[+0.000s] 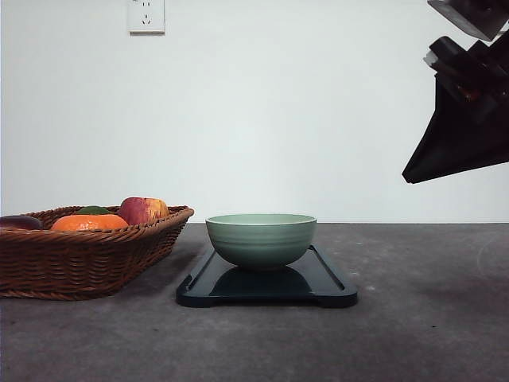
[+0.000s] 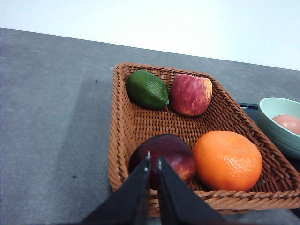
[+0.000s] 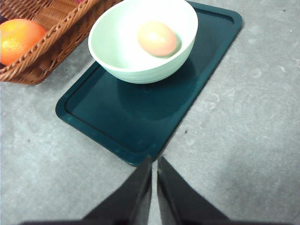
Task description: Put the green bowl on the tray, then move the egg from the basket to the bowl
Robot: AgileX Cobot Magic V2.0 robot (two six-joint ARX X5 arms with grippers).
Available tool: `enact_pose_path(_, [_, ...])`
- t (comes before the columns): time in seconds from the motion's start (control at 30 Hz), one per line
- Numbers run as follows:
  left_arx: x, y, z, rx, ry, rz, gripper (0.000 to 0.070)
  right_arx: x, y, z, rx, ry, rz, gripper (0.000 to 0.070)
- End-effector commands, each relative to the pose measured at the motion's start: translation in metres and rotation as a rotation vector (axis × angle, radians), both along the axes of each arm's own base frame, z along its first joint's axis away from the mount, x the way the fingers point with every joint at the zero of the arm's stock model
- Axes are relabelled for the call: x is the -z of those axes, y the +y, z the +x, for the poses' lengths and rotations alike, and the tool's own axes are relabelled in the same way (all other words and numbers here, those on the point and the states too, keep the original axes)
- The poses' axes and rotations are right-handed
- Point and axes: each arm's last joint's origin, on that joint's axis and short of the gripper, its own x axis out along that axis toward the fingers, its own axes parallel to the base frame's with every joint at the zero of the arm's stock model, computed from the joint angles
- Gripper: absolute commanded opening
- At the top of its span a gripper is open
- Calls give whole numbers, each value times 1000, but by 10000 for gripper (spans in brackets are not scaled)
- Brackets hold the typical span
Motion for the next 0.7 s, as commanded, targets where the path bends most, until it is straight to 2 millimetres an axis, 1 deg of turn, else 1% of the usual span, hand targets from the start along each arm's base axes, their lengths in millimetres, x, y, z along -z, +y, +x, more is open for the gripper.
enact_pose_path(0.0, [5, 0, 1, -1, 5, 3, 13, -3, 2, 1, -10, -15, 4, 12])
enact_pose_path(0.23, [5, 0, 1, -1, 6, 3, 13, -3, 2, 1, -9, -18, 5, 12])
enact_pose_path(0.37, [5, 0, 1, -1, 6, 3, 13, -12, -3, -5, -29, -128, -66, 12])
enact_pose_path(0.43, [5, 0, 1, -1, 6, 3, 13, -13, -7, -6, 9, -170, -108, 12])
enact_pose_path(0.53, [5, 0, 1, -1, 6, 3, 13, -5, -20, -14, 91, -214, -147, 12])
enact_pose_path(0.67, [5, 0, 1, -1, 5, 3, 13, 19, -42, -33, 203, -304, -115, 12])
